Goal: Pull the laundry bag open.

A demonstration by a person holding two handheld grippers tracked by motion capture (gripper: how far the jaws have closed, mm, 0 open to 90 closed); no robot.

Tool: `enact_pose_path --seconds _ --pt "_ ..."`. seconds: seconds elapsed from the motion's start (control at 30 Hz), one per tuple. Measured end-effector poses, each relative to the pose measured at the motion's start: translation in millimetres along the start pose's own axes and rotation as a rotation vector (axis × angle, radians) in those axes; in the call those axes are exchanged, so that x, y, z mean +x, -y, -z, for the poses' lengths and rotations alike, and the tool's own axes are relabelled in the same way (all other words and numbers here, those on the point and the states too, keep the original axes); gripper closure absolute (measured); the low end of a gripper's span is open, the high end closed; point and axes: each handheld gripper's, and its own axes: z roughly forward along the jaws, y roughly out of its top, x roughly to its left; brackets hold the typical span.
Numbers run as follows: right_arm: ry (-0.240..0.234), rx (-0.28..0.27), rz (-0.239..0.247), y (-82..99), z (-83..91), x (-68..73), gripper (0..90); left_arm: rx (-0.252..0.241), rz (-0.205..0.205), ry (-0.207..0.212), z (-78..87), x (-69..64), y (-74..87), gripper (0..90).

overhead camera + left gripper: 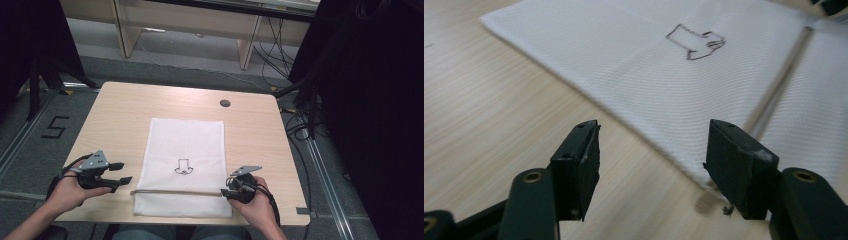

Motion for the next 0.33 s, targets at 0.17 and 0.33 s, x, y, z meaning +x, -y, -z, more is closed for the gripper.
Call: enact_pose_path --seconds 0.17,0.33 --pt "-0.048 -0.039 0.107 -5.7 -6.0 26.2 55.8 0.027 -0.002 -0.05 -1.3 5.4 1.2 37.7" --pt "-0.104 -0.026 0.187 -11.1 -10.6 45.8 53.8 0.025 -0.013 -0.038 -3.2 6.0 1.3 37.8"
